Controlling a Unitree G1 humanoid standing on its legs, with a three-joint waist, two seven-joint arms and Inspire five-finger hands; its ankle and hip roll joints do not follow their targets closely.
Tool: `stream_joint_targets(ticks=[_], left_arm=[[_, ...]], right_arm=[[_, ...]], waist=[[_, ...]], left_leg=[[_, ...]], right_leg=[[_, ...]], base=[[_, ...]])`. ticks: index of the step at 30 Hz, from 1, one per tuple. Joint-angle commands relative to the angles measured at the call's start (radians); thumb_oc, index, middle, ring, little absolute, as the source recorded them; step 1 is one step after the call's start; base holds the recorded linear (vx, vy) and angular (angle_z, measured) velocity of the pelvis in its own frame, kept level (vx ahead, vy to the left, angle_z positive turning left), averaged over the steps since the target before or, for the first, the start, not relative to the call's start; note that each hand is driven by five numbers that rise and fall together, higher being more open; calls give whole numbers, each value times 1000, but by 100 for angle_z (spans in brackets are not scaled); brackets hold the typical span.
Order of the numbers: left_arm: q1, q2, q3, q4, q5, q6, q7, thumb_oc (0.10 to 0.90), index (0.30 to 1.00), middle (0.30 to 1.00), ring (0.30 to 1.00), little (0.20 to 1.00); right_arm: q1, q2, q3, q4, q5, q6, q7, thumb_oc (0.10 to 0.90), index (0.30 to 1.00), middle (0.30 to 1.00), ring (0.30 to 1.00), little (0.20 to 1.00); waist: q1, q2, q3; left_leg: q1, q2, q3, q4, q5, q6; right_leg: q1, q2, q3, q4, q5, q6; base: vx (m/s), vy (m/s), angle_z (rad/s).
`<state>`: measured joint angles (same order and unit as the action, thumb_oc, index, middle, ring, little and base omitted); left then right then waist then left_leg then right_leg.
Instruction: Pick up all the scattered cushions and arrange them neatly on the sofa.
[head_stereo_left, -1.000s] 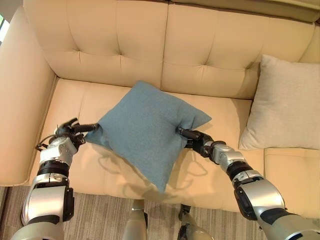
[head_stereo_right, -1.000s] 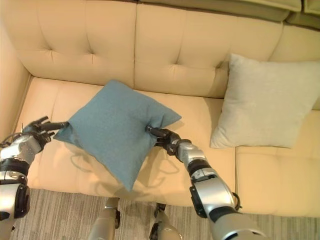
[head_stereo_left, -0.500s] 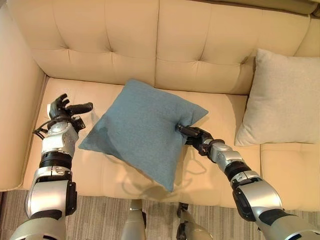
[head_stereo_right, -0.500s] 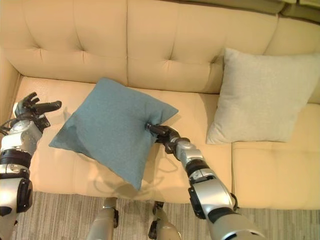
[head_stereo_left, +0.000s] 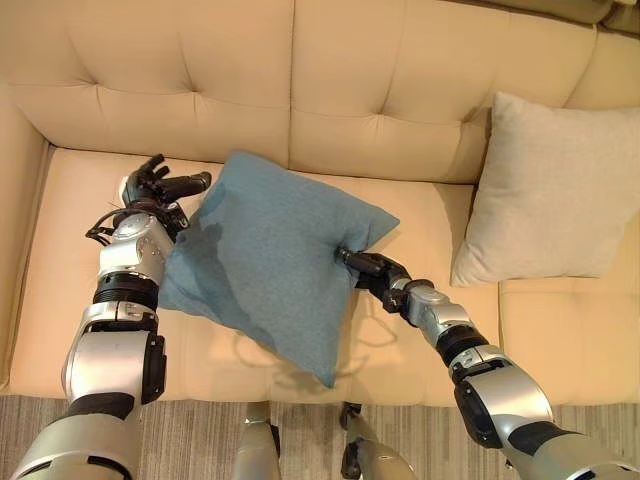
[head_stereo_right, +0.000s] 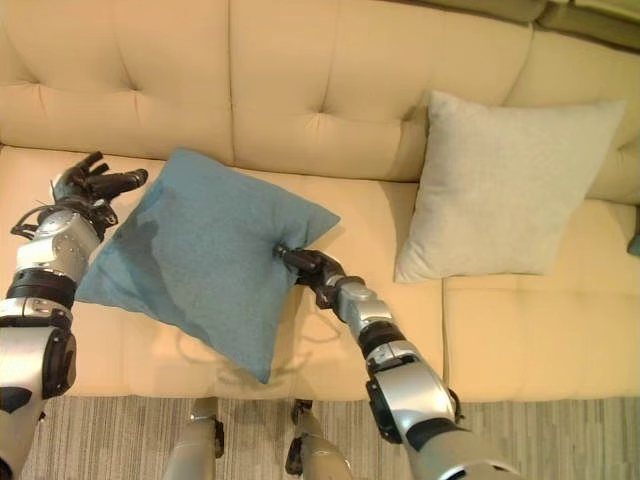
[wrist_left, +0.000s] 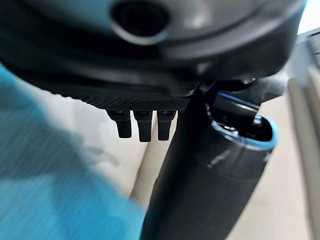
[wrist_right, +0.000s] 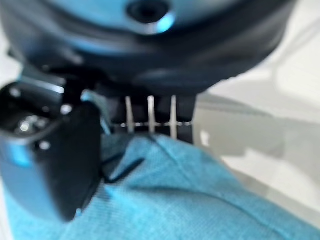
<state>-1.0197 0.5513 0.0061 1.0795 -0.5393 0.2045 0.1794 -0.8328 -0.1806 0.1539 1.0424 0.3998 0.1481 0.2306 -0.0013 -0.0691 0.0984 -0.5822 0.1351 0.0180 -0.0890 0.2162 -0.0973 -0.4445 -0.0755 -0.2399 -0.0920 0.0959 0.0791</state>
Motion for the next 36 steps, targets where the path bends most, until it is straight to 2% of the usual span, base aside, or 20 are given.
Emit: stream_joint_targets(ticks=[1, 3, 4, 5, 7, 9, 11, 14, 15, 16, 23, 24, 31, 36], left_arm=[[-111, 28, -80, 79, 135, 30, -71, 800, 900, 900, 900, 900], [-111, 28, -80, 78, 136, 31, -71, 800, 900, 900, 900, 900], [-106, 16, -124, 127, 212, 110, -121, 800, 900, 900, 900, 900], [-132, 20, -205, 248, 348, 218, -191, 800, 900, 900, 900, 900], [-142, 6, -275, 310, 493, 297, -264, 800, 900, 900, 900, 900], [-166, 2, -323, 413, 596, 354, -262, 800, 900, 900, 900, 900], [-184, -12, -336, 495, 612, 379, -245, 800, 900, 900, 900, 900], [-164, -29, -306, 533, 600, 389, -306, 800, 900, 900, 900, 900], [-164, -29, -306, 533, 600, 389, -307, 800, 900, 900, 900, 900], [-156, -32, -256, 531, 540, 396, -313, 800, 900, 900, 900, 900], [-156, -32, -256, 531, 540, 396, -313, 800, 900, 900, 900, 900], [-29, -226, 42, 400, 159, 289, -398, 400, 300, 300, 300, 300], [54, -327, 179, 234, -69, 196, -337, 400, 300, 300, 300, 300], [98, -409, 238, 42, -183, 178, -344, 400, 300, 300, 300, 300]], right_arm=[[-29, -21, -29, -50, 23, -49, 32, 400, 300, 300, 300, 300], [-28, -21, -30, -50, 22, -49, 32, 400, 300, 300, 300, 300], [-21, -28, -29, -68, 13, -46, 41, 400, 300, 300, 300, 300], [-21, -38, -23, -78, 1, -36, 52, 400, 300, 300, 300, 300], [-16, -45, -31, -100, -11, -32, 58, 400, 300, 300, 300, 300], [-2, -47, -43, -126, -27, -31, 55, 400, 300, 300, 300, 300], [3, -41, -54, -138, -44, -30, 47, 400, 300, 300, 300, 300], [20, -32, -75, -143, -53, -34, 57, 400, 300, 300, 300, 300], [20, -32, -75, -143, -53, -35, 57, 400, 300, 300, 300, 300], [16, -24, -80, -140, -52, -35, 65, 400, 300, 300, 300, 300], [16, -24, -80, -140, -52, -35, 65, 400, 300, 300, 300, 300], [7, 59, -64, -119, -45, -10, 86, 400, 300, 300, 300, 300], [48, 82, -14, -144, -86, -3, 61, 400, 300, 300, 300, 300], [171, 47, 6, -231, -128, -56, 28, 400, 300, 300, 300, 300]], waist=[[-14, 20, -38], [-13, 19, -40], [-19, 20, -43], [-28, 19, -40], [-35, 18, -42], [-43, 14, -45], [-52, 8, -46], [-55, 7, -52], [-55, 7, -52], [-53, 7, -53], [-53, 7, -53], [-55, -4, -66], [-51, -21, -86], [-35, -38, -98]], left_leg=[[69, -20, 5, 2, -105, -15], [67, -20, 5, 2, -105, -15], [63, -20, 7, 2, -105, -15], [65, -20, 9, 2, -107, -16], [57, -20, 7, 2, -105, -16], [56, -18, 8, 2, -107, -18], [58, -16, 9, 2, -108, -20], [72, -12, 10, 2, -113, -21], [73, -12, 10, 2, -113, -21], [81, -12, 10, 2, -115, -22], [81, -12, 10, 2, -115, -22], [139, -11, 15, 2, -139, -19], [197, -8, 21, 2, -148, -14], [273, -17, 21, 2, -162, -5]], right_leg=[[112, -26, -38, 5, -115, 94], [110, -26, -38, 5, -115, 94], [104, -25, -37, 5, -114, 94], [102, -26, -33, 5, -115, 94], [94, -26, -31, 5, -110, 93], [92, -24, -28, 5, -108, 93], [93, -21, -25, 5, -108, 93], [103, -18, -20, 5, -111, 90], [104, -18, -19, 5, -111, 90], [109, -18, -19, 5, -112, 89], [110, -18, -19, 5, -112, 89], [156, -19, -23, 5, -129, 84], [213, -15, -31, 5, -135, 86], [289, -18, -40, 5, -144, 86]], base=[[16, 19, -5], [0, 0, 0], [0, 0, 0], [19, 33, -2], [0, 0, 0], [0, 0, 0], [0, 0, 0], [11, -1, 0], [0, 0, 0], [0, 0, 0], [17, 5, -1], [110, 34, 1], [26, 1, 1], [7, 4, 0]])
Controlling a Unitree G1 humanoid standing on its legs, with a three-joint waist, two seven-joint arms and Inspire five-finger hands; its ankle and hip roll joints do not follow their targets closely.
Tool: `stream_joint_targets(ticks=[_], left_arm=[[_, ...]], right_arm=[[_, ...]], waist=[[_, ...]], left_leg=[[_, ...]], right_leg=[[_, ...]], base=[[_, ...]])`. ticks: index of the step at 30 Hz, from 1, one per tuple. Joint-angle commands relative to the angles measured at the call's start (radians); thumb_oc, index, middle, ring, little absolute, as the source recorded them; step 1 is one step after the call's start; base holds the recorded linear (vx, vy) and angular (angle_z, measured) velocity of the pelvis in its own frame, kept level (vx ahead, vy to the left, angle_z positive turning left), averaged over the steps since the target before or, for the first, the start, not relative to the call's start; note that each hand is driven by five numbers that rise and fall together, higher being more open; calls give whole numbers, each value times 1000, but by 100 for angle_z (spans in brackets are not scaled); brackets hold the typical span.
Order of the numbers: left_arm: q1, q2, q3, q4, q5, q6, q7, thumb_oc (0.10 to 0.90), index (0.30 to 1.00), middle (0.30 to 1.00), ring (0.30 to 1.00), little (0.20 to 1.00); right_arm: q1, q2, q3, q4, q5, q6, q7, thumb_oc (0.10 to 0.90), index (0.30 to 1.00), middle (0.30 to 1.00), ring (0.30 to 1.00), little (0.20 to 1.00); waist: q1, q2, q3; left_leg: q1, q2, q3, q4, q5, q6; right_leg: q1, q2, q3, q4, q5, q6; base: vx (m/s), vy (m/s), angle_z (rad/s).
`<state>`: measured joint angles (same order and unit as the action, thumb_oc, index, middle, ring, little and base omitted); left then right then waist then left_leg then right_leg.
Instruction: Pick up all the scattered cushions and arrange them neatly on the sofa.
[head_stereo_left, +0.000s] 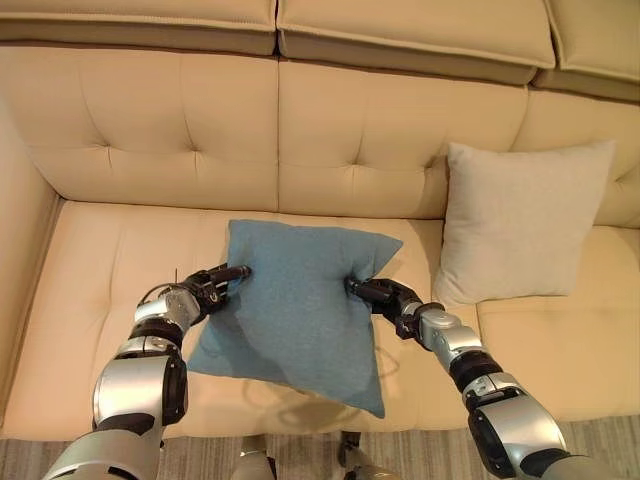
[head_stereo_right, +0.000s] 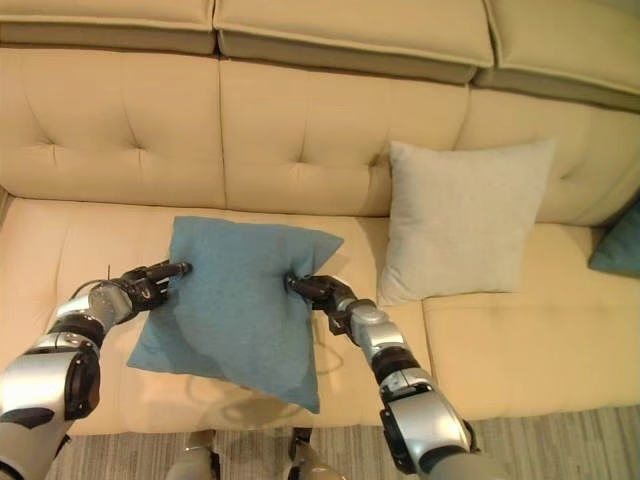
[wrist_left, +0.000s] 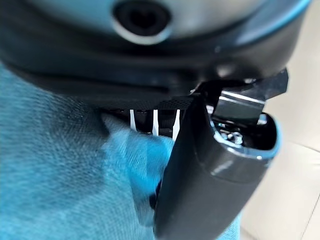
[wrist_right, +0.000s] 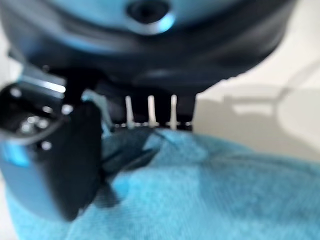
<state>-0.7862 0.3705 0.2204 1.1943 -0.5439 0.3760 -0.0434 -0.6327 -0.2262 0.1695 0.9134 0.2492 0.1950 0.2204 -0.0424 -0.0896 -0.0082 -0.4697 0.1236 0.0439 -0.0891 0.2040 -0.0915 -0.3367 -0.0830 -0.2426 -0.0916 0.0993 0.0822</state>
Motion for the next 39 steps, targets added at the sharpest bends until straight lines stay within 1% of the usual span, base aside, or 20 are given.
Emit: stream_joint_targets(ticks=[1, 8, 14, 17, 18, 19, 20, 21, 23, 25, 26, 28, 29, 31, 32, 35, 36, 37, 38, 39], left_arm=[[-133, -230, 23, -76, -180, 7, -119, 400, 300, 300, 300, 300], [-88, -262, -10, -239, -185, 36, -98, 400, 300, 300, 300, 300], [-7, -255, -86, -396, -148, 84, -60, 400, 300, 300, 300, 300], [52, -242, -101, -491, -150, 120, -38, 400, 300, 300, 300, 300], [75, -244, -98, -519, -154, 127, -34, 400, 300, 300, 300, 300], [76, -245, -99, -522, -155, 128, -32, 400, 300, 300, 300, 300], [136, -231, -101, -610, -160, 150, -30, 400, 300, 300, 300, 300], [138, -231, -102, -611, -161, 150, -29, 400, 300, 300, 300, 300], [170, -226, -97, -641, -166, 150, -35, 400, 300, 300, 300, 300], [220, -193, -93, -673, -154, 151, -57, 400, 300, 300, 300, 300], [220, -193, -93, -673, -154, 151, -57, 400, 300, 300, 300, 300], [235, -165, -96, -691, -158, 157, -62, 400, 300, 300, 300, 300], [255, -153, -101, -691, -154, 150, -48, 400, 300, 300, 300, 300], [266, -159, -94, -683, -154, 150, -41, 400, 300, 300, 300, 300], [257, -167, -100, -674, -154, 145, -29, 400, 300, 300, 300, 300], [243, -166, -102, -663, -157, 146, -18, 400, 300, 300, 300, 300], [233, -170, -97, -648, -159, 140, -4, 400, 300, 300, 300, 300], [227, -175, -93, -652, -170, 141, 11, 400, 300, 300, 300, 300], [227, -175, -94, -652, -170, 141, 11, 400, 300, 300, 300, 300], [223, -173, -94, -653, -173, 140, 21, 400, 300, 300, 300, 300]], right_arm=[[-26, 92, -9, -104, 23, -103, 38, 400, 300, 300, 300, 300], [79, 57, -9, -138, 9, -134, 35, 400, 300, 300, 300, 300], [171, 0, 8, -255, -31, -147, 28, 400, 300, 300, 300, 300], [180, -40, 23, -324, -67, -152, 4, 400, 300, 300, 300, 300], [182, -45, 20, -342, -79, -152, -4, 400, 300, 300, 300, 300], [184, -46, 20, -343, -80, -152, -5, 400, 300, 300, 300, 300], [212, -56, 16, -375, -108, -166, -28, 400, 300, 300, 300, 300], [214, -56, 16, -376, -108, -166, -29, 400, 300, 300, 300, 300], [217, -58, 17, -399, -121, -172, -52, 400, 300, 300, 300, 300], [178, -57, 24, -398, -142, -167, -70, 400, 300, 300, 300, 300], [178, -56, 24, -397, -142, -168, -71, 400, 300, 300, 300, 300], [124, -47, 32, -383, -151, -164, -87, 400, 300, 300, 300, 300], [126, -51, 36, -406, -155, -167, -106, 400, 300, 300, 300, 300], [117, -48, 34, -407, -159, -154, -116, 400, 300, 300, 300, 300], [106, -51, 29, -413, -162, -144, -129, 400, 300, 300, 300, 300], [99, -58, 27, -420, -163, -138, -133, 400, 300, 300, 300, 300], [72, -63, 23, -407, -166, -121, -145, 400, 300, 300, 300, 300], [57, -64, 27, -404, -164, -111, -145, 400, 300, 300, 300, 300], [56, -64, 27, -404, -164, -111, -145, 400, 300, 300, 300, 300], [52, -63, 30, -403, -163, -103, -142, 400, 300, 300, 300, 300]], waist=[[7, -17, 10], [28, -26, -22], [41, -15, -47], [59, 11, -33], [71, 21, -28], [71, 20, -27], [83, 38, -27], [83, 38, -27], [81, 43, -39], [89, 40, -55], [91, 40, -54], [114, 24, -57], [118, 29, -61], [125, 33, -65], [124, 41, -54], [116, 44, -48], [113, 57, -34], [109, 52, -34], [108, 51, -36], [104, 51, -44]], left_leg=[[163, -6, -5, 2, -150, -10], [254, -46, -6, 2, -180, 29], [362, -130, -21, 2, -217, 98], [431, -160, -16, 2, -218, 129], [442, -160, -7, 2, -218, 134], [443, -161, -8, 2, -218, 135], [463, -163, -9, 2, -213, 140], [464, -163, -10, 2, -213, 140], [480, -161, -2, 2, -216, 144], [488, -178, 19, 18, -220, 146], [489, -177, 20, 19, -221, 146], [473, -200, 36, 52, -231, 138], [465, -210, 36, 70, -236, 118], [456, -218, 40, 98, -244, 111], [408, -221, 29, 199, -264, 71], [359, -204, 38, 283, -290, 36], [314, -176, 47, 377, -289, 3], [289, -78, 70, 409, -313, 5], [287, -79, 70, 407, -310, 5], [297, -34, 58, 367, -297, 16]], right_leg=[[184, -11, -37, 4, -148, 83], [259, -42, -48, 4, -138, 100], [366, -106, -77, 4, -113, 138], [375, -170, -135, 153, -154, 161], [365, -193, -183, 212, -156, 155], [364, -195, -183, 218, -160, 156], [374, -187, -271, 332, -218, 119], [374, -188, -271, 335, -221, 119], [364, -121, -244, 357, -283, 93], [341, 3, -224, 333, -318, 22], [343, 5, -222, 330, -317, 22], [383, 50, -222, 234, -296, -53], [394, 81, -177, 181, -284, -81], [410, 82, -178, 145, -265, -93], [425, 72, -188, 124, -255, -106], [424, 60, -200, 117, -249, -107], [416, 46, -196, 126, -247, -103], [403, 23, -187, 145, -255, -97], [401, 22, -188, 144, -253, -97], [397, 17, -184, 150, -255, -95]], base=[[15, 33, 3], [6, 94, -4], [59, 191, 8], [1, 268, 20], [-59, 162, 8], [-100, 171, -7], [-71, 110, -6], [-91, 127, 11], [-33, 32, 13], [-40, 25, -1], [-52, -7, -12], [-61, -44, -13], [-49, -42, -4], [-17, 1, 8], [-37, 2, 20], [-98, 29, 38], [-178, 129, 34], [-180, 130, 27], [-90, 120, 1], [-9, 87, -12]])
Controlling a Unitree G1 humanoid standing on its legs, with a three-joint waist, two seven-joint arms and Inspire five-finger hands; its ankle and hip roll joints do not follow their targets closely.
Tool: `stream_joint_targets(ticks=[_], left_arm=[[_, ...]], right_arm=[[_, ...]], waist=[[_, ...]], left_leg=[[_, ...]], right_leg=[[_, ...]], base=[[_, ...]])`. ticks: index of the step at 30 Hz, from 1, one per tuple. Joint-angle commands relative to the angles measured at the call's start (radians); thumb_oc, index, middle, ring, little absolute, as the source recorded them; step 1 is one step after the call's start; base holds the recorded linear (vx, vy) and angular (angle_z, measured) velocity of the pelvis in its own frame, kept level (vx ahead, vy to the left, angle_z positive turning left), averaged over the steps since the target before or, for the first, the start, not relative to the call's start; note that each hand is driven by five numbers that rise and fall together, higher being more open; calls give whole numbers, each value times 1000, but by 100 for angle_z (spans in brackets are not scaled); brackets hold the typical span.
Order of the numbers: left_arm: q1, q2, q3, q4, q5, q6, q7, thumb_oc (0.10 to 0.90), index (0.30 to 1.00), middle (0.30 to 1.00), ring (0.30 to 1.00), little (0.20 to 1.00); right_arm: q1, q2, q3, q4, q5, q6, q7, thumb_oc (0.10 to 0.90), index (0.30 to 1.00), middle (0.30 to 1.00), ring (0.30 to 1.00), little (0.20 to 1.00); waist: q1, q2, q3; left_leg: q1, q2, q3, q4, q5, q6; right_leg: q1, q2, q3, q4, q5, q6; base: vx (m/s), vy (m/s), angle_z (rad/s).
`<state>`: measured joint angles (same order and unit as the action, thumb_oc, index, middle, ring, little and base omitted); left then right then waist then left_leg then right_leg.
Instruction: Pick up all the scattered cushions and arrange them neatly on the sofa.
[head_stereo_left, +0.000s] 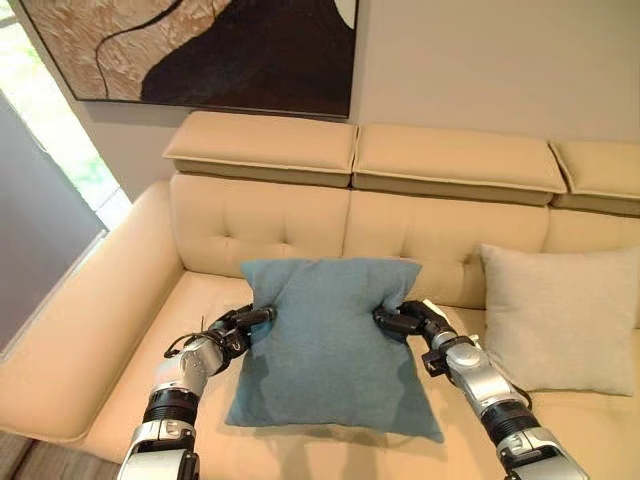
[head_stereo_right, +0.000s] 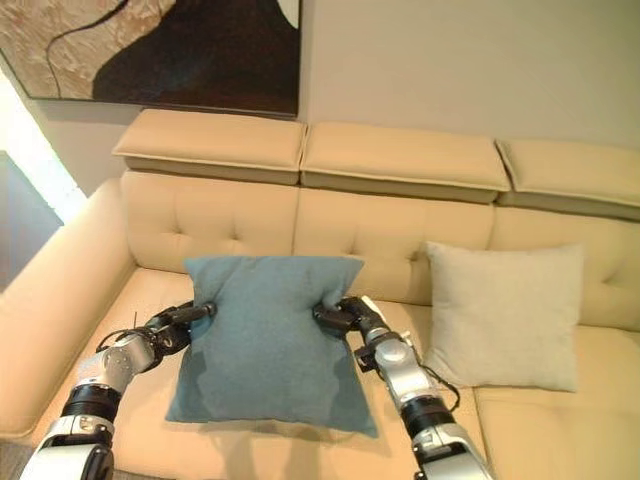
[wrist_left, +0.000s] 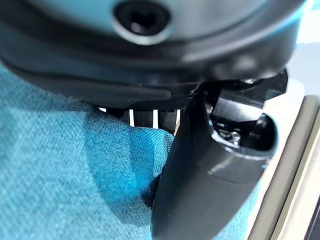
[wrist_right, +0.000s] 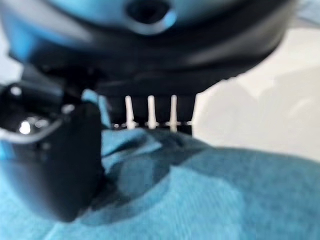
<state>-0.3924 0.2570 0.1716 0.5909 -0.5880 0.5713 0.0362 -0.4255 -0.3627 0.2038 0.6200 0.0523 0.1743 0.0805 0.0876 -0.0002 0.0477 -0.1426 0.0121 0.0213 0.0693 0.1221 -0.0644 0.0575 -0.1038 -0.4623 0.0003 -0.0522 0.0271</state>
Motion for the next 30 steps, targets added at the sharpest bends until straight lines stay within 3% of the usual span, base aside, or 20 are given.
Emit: stream_joint_targets(ticks=[1, 4, 6, 7, 9, 12, 13, 19, 23, 26, 27, 29, 30], left_arm=[[-172, -57, -48, -52, -129, -60, -60, 400, 300, 300, 300, 300], [-155, -35, -33, -84, -125, -119, -59, 400, 300, 300, 300, 300], [-168, -17, -31, -66, -114, -163, -44, 400, 300, 300, 300, 300], [-172, -18, -29, -54, -112, -167, -47, 400, 300, 300, 300, 300], [-179, 4, -43, -38, -84, -190, -33, 400, 300, 300, 300, 300], [-184, 10, -41, -45, -77, -204, -10, 400, 300, 300, 300, 300], [-189, 18, -39, -66, -74, -208, 19, 400, 300, 300, 300, 300], [-279, 66, -66, -37, -62, -215, 63, 400, 300, 300, 300, 300], [-457, 192, -159, 40, 15, -292, 3, 400, 300, 300, 300, 300], [-531, 226, -193, 55, 23, -327, -31, 400, 300, 300, 300, 300], [-619, 259, -239, 70, 47, -379, -40, 400, 300, 300, 300, 300], [-661, 270, -259, 96, 51, -398, -36, 400, 300, 300, 300, 300], [-767, 291, -295, 170, 50, -436, -21, 400, 300, 300, 300, 300]], right_arm=[[-159, 78, -2, -109, 35, -76, -2, 400, 300, 300, 300, 300], [-181, 90, 15, -102, 28, -64, 3, 400, 300, 300, 300, 300], [-200, 76, 35, -97, 16, -67, 12, 400, 300, 300, 300, 300], [-202, 75, 41, -96, 4, -62, 20, 400, 300, 300, 300, 300], [-225, 89, 47, -83, -17, -43, 20, 400, 300, 300, 300, 300], [-224, 107, 51, -78, -26, -30, 22, 400, 300, 300, 300, 300], [-220, 118, 63, -68, -34, -24, 18, 400, 300, 300, 300, 300], [-323, 107, 85, -34, -59, -11, -19, 400, 300, 300, 300, 300], [-582, 77, 90, 50, -94, -17, -135, 400, 300, 300, 300, 300], [-698, 71, 83, 105, -90, -22, -169, 400, 300, 300, 300, 300], [-804, 42, 108, 173, -100, -30, -203, 400, 300, 300, 300, 300], [-844, 26, 117, 203, -103, -34, -221, 400, 300, 300, 300, 300], [-922, -1, 141, 276, -107, -49, -264, 400, 300, 300, 300, 300]], waist=[[-22, -38, -102], [-16, -23, -108], [-30, -15, -109], [-43, -1, -119], [-37, 25, -133], [-33, 28, -142], [-17, 19, -149], [-2, -10, -137], [-20, -24, -71], [-27, -30, -48], [-33, -35, -27], [-37, -36, -20], [-46, -38, -7]], left_leg=[[-20, 111, 55, 165, -187, -15], [14, 212, -53, 20, -78, -48], [-2, 260, -33, -11, -20, -62], [39, 274, 18, -66, -26, -64], [95, 238, 43, -143, -24, -89], [124, 203, 49, -157, -46, -84], [134, 168, 49, -157, -67, -64], [119, 117, 55, -157, -85, -18], [18, 95, 59, -157, -62, 6], [-42, 90, 65, -157, -50, 10], [-107, 87, 68, -157, -31, 10], [-139, 83, 71, -157, -21, 10], [-202, 77, 71, -157, 1, 2]], right_leg=[[8, 36, 40, 63, -109, -38], [8, 42, 59, 106, -141, -37], [9, 27, 56, 127, -153, -26], [8, 21, 43, 136, -151, -13], [21, 6, 39, 134, -143, 21], [29, -12, 38, 126, -138, 35], [38, -33, 41, 109, -131, 51], [32, -74, 47, 72, -98, 88], [-57, -91, 80, 51, -49, 116], [-113, -95, 94, 41, -23, 129], [-175, -95, 101, 36, 2, 137], [-205, -95, 104, 34, 11, 141], [-256, -94, 104, 23, 34, 149]], base=[[1, 134, -15], [51, 143, -16], [96, 208, -9], [152, 245, -12], [172, 309, -10], [131, 276, 5], [102, 248, 3], [29, 174, 0], [-184, 103, 6], [-181, 62, -7], [-222, 68, -9], [-215, 53, -5], [-200, 42, -3]])
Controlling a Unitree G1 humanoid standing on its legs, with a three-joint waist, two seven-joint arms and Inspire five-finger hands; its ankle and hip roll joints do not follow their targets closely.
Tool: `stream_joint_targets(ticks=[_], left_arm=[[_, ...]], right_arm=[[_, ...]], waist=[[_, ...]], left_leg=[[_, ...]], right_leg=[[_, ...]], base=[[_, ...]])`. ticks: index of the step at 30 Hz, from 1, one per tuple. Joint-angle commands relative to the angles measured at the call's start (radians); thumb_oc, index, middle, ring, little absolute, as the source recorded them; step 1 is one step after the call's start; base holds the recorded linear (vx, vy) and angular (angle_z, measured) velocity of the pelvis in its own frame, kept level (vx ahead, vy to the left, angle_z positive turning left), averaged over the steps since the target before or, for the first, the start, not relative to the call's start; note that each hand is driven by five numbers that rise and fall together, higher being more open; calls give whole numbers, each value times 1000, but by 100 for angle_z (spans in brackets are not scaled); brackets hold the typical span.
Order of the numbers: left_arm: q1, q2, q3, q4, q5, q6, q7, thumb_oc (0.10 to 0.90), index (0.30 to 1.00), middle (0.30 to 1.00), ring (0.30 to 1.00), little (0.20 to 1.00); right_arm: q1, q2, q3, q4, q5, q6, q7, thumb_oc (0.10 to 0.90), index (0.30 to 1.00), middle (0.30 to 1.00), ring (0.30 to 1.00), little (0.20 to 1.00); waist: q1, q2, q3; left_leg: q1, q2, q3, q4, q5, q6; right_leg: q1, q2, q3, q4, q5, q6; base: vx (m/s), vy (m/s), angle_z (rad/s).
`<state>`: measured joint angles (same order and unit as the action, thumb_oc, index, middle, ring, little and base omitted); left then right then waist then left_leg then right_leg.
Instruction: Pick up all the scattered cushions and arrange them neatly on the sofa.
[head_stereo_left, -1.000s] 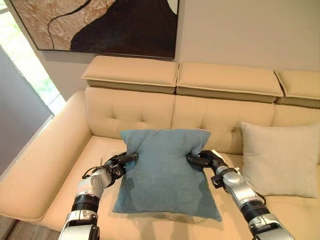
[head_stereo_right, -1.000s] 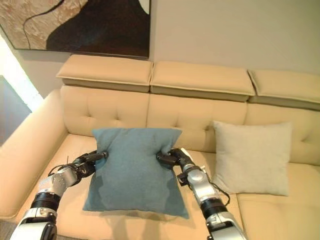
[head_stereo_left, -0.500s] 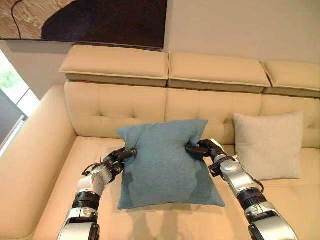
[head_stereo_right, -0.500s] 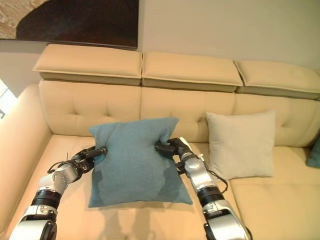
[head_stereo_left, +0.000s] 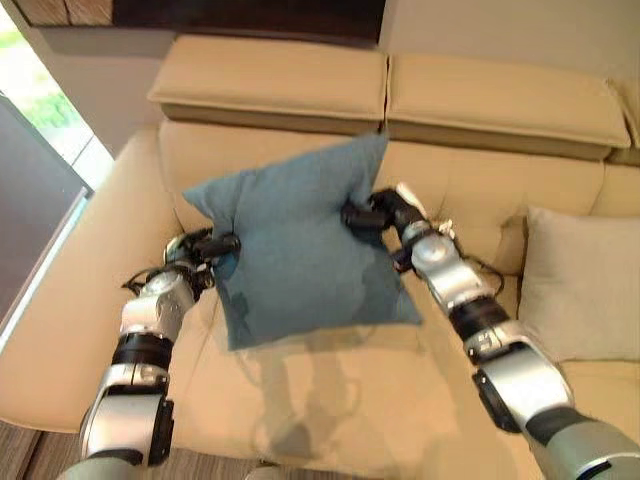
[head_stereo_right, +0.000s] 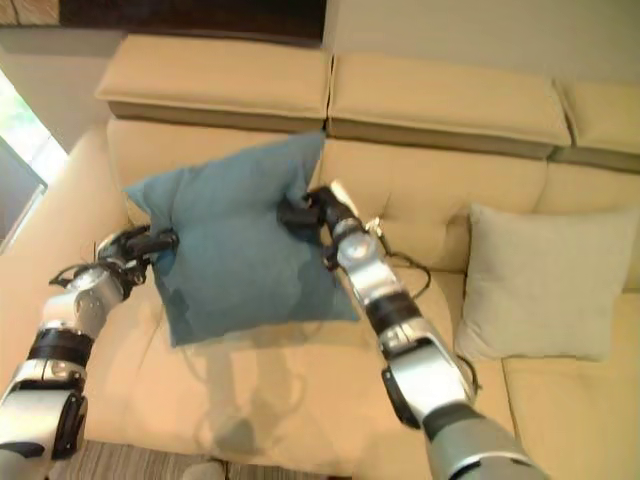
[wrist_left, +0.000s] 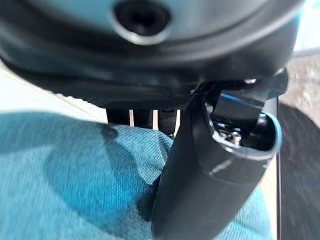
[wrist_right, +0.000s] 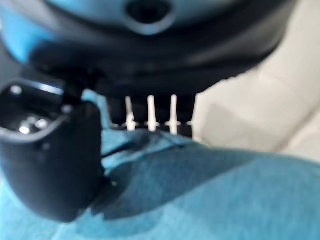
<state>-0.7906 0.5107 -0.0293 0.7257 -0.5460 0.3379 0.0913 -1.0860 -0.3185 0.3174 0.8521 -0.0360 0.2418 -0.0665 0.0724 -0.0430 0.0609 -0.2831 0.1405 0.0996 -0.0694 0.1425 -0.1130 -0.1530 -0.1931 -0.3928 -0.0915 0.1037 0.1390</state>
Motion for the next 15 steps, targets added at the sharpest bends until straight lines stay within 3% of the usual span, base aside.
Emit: stream_joint_targets(ticks=[1, 7, 15], left_arm=[[-371, 38, -94, 37, 8, -203, -76, 400, 300, 300, 300, 300], [-608, 96, -223, 250, 85, -341, -4, 400, 300, 300, 300, 300], [-771, 142, -283, 397, 116, -391, 155, 400, 300, 300, 300, 300]], right_arm=[[-264, -46, 27, 46, -19, -117, -117, 400, 300, 300, 300, 300], [-445, -85, 46, 266, 62, -187, -251, 400, 300, 300, 300, 300], [-496, -136, -3, 362, 244, -225, -202, 400, 300, 300, 300, 300]], waist=[[-31, 5, -21], [-81, 5, -25], [-82, -13, -24]], left_leg=[[-64, -52, -8, -18, -19, 51], [-272, -54, 7, -18, 20, 12], [-421, -52, 1, -18, 37, 4]], right_leg=[[-48, -5, 34, 115, -122, 37], [-214, -13, 41, 74, -64, 68], [-323, -19, 35, 4, -15, 107]], base=[[-185, 20, -1], [-109, 28, -3], [-32, 9, -10]])
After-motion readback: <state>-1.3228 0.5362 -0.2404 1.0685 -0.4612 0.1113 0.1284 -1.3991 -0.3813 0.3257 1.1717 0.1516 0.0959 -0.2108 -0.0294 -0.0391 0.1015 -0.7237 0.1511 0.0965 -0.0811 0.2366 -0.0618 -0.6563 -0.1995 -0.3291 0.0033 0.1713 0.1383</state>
